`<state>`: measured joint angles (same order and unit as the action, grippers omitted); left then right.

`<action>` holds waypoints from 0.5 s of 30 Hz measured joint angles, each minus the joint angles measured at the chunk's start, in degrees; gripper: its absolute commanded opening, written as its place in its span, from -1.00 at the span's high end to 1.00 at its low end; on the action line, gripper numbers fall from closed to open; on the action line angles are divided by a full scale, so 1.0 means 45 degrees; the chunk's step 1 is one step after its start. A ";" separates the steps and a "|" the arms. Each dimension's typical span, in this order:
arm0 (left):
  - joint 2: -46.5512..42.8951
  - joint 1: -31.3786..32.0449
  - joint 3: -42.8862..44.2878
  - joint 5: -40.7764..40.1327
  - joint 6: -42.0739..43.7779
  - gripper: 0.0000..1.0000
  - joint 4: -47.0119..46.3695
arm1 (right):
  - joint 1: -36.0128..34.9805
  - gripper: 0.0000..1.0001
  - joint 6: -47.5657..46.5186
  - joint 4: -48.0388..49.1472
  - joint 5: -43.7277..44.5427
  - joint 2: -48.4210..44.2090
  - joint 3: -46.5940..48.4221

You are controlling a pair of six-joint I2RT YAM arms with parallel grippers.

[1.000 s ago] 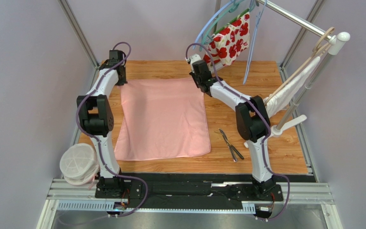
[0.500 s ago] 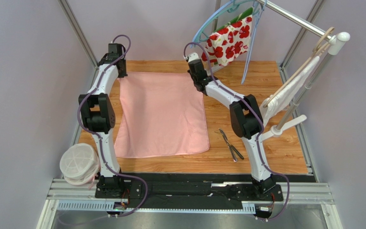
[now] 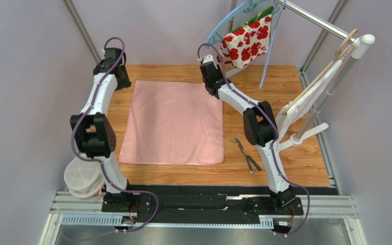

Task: Fold the napkin into a case and place the utensils inside
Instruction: Flatten out the crumpled napkin at the center of the board.

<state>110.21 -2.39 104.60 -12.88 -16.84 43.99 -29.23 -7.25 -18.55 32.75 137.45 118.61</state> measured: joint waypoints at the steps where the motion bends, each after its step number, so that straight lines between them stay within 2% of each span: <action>1: -0.0835 -0.0005 -0.1030 0.0374 -0.0330 0.42 -0.0053 | 0.0000 -0.24 0.0087 -0.0131 0.0029 0.0005 0.0029; 3: -0.3036 -0.0044 -0.3954 0.1569 -0.1146 0.44 -0.0578 | -0.0044 -0.35 0.0233 -0.0398 0.0010 -0.0068 -0.0058; 6: -0.4425 -0.0049 -0.6324 0.2822 -0.2035 0.47 -0.1151 | -0.0189 -0.36 0.0544 -0.0675 -0.0087 -0.0690 -0.1127; 10: -0.4041 -0.0049 -0.8276 0.3993 -0.2885 0.45 -0.1753 | -0.0515 -0.36 0.1409 -0.1593 -0.0505 -0.1797 -0.2579; 15: -0.2788 -0.0078 -0.8952 0.4274 -0.3857 0.43 -0.1617 | -0.1384 -0.36 0.2642 -0.2263 -0.1627 -0.3546 -0.4639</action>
<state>97.67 -2.74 64.31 6.35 -34.20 36.71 -35.46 4.64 -28.73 25.43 121.49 97.73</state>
